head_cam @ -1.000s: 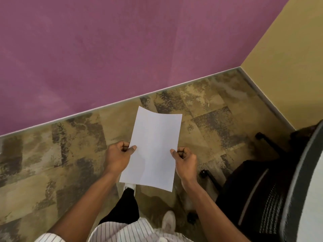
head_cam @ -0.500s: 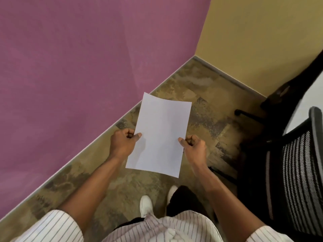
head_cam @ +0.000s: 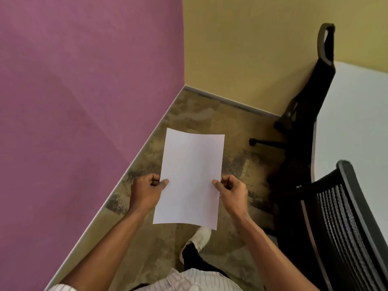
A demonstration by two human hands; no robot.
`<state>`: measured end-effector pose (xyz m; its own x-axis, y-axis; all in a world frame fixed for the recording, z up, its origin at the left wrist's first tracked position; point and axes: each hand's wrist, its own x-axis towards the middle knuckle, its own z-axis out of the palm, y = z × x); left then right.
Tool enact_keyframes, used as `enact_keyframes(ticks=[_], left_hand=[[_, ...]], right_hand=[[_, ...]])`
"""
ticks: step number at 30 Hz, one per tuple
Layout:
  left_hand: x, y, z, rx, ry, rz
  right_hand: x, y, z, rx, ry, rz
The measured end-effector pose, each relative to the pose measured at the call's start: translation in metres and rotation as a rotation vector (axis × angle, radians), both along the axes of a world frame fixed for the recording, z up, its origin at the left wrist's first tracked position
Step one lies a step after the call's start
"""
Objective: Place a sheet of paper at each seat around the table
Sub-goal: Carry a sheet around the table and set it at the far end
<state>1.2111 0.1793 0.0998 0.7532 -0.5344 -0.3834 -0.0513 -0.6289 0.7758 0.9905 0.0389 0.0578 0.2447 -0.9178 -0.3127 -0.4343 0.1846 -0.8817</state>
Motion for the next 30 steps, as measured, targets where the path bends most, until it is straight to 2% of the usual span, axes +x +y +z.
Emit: enact_keyframes(ticks=[12,19,28,30], left_hand=[[0.038,-0.228,0.014,0.030,0.001,-0.303],[0.046,-0.365,0.004,0.004,0.017,-0.542],[0.048,-0.551,0.027,-0.051,0.004,-0.946],[0.040,-0.576,0.040,-0.085,0.012,-0.978]], right_hand=[[0.012,-0.145,0.013,0.060,-0.062,-0.307],[0.021,-0.227,0.014,0.038,-0.016,-0.502],[0.027,-0.321,0.045,-0.026,-0.055,-0.915],[0.022,-0.334,0.054,-0.042,-0.084,-0.980]])
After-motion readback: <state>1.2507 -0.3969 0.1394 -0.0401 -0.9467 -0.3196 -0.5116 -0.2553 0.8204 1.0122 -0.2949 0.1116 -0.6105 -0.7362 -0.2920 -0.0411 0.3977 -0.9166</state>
